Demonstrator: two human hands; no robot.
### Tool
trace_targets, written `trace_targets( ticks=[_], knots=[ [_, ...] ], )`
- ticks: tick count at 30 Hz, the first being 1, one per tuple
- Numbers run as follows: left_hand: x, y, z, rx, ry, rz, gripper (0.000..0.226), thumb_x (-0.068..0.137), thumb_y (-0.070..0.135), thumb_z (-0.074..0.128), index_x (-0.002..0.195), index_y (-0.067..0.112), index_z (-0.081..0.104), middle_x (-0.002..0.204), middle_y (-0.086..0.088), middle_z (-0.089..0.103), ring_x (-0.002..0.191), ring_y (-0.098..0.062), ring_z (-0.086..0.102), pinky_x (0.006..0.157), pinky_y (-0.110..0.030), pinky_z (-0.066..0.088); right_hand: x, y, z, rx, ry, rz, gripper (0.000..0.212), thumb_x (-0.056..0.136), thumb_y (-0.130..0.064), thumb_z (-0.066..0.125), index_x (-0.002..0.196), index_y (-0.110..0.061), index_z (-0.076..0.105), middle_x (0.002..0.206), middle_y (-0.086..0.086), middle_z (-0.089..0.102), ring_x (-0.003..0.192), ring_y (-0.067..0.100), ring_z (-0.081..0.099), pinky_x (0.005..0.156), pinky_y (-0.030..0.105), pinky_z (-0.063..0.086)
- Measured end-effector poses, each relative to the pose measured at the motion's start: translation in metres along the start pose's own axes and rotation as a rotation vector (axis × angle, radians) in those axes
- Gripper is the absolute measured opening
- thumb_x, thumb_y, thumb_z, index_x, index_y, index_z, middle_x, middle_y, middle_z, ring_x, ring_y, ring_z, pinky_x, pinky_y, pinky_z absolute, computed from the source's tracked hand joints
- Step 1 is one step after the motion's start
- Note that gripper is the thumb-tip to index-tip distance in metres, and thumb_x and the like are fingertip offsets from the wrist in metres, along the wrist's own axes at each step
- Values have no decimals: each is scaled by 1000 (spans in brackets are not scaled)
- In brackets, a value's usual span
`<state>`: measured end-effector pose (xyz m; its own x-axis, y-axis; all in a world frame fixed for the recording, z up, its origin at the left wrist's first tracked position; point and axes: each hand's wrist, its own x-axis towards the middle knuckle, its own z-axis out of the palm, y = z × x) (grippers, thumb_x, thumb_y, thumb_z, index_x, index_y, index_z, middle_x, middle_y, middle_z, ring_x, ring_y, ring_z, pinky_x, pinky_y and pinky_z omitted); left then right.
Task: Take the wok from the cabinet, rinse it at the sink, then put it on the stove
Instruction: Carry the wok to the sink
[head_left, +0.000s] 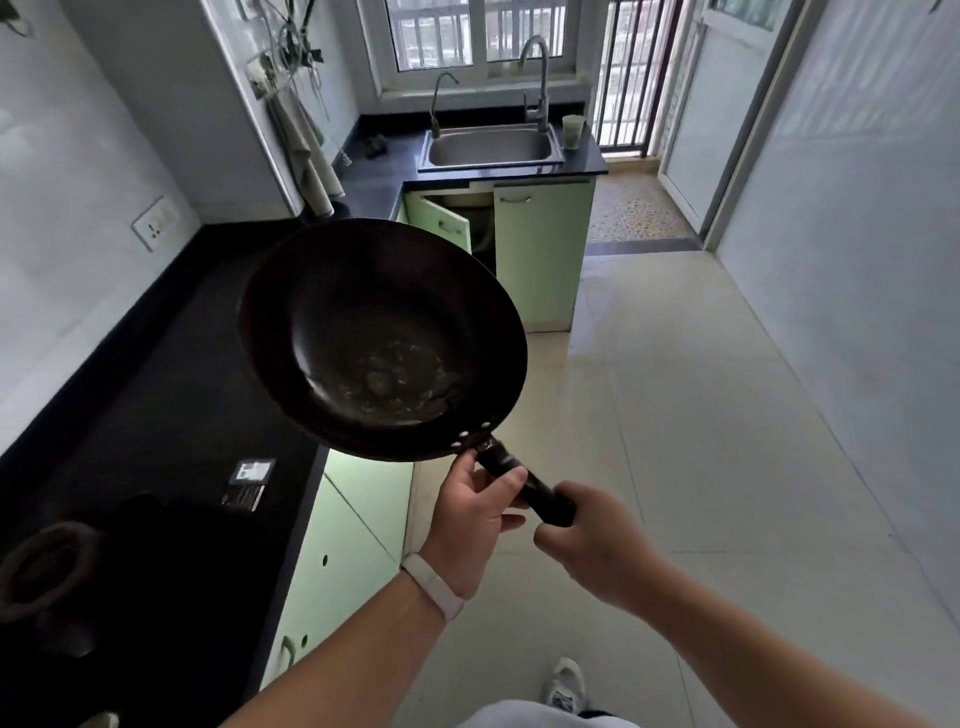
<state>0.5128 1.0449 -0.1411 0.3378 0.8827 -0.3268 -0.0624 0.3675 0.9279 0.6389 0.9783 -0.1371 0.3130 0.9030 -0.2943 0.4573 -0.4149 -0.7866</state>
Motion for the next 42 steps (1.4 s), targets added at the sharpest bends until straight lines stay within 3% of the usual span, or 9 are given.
trace_targets(
  ticks=[7, 11, 23, 28, 34, 42],
  knots=[
    [71, 19, 73, 38, -22, 20, 21, 91, 11, 63, 112, 10, 57, 92, -8, 68, 85, -24, 70, 64, -30, 53, 67, 19, -72, 21, 52, -12, 7, 73, -13, 63, 78, -9, 60, 55, 0, 49, 49, 20, 45, 46, 26, 35],
    [104, 25, 102, 33, -69, 11, 23, 91, 10, 63, 114, 10, 57, 93, -9, 67, 84, -23, 70, 63, -29, 53, 92, 26, -102, 21, 81, 3, 17, 66, -24, 60, 77, -11, 61, 54, -2, 50, 48, 18, 46, 47, 29, 37],
    [237, 32, 154, -37, -257, -109, 28, 92, 6, 61, 118, 15, 57, 94, -9, 64, 85, -22, 69, 67, -34, 51, 200, 42, -152, 16, 170, 117, 26, 61, -33, 55, 75, -11, 58, 51, -4, 48, 47, 18, 47, 49, 31, 38],
    [314, 54, 164, -48, -335, -78, 30, 93, 6, 59, 119, 20, 55, 94, -7, 65, 90, -24, 70, 70, -36, 53, 273, 25, -171, -26, 221, 156, 23, 63, -33, 56, 73, -12, 55, 53, -4, 49, 49, 17, 46, 50, 34, 41],
    [413, 93, 172, -59, -393, -56, 28, 92, 10, 61, 118, 15, 54, 93, -6, 65, 85, -20, 70, 72, -39, 54, 373, -21, -202, -225, 180, 207, 6, 79, -23, 59, 80, -19, 55, 68, -2, 58, 65, 22, 57, 59, 33, 44],
    [516, 115, 175, -62, -378, -121, 29, 83, 18, 65, 110, 12, 54, 89, -9, 66, 83, -25, 68, 71, -40, 53, 474, -43, -215, -234, 139, 222, 12, 79, -20, 54, 71, -22, 45, 67, -3, 54, 61, 19, 50, 53, 30, 37]
  ],
)
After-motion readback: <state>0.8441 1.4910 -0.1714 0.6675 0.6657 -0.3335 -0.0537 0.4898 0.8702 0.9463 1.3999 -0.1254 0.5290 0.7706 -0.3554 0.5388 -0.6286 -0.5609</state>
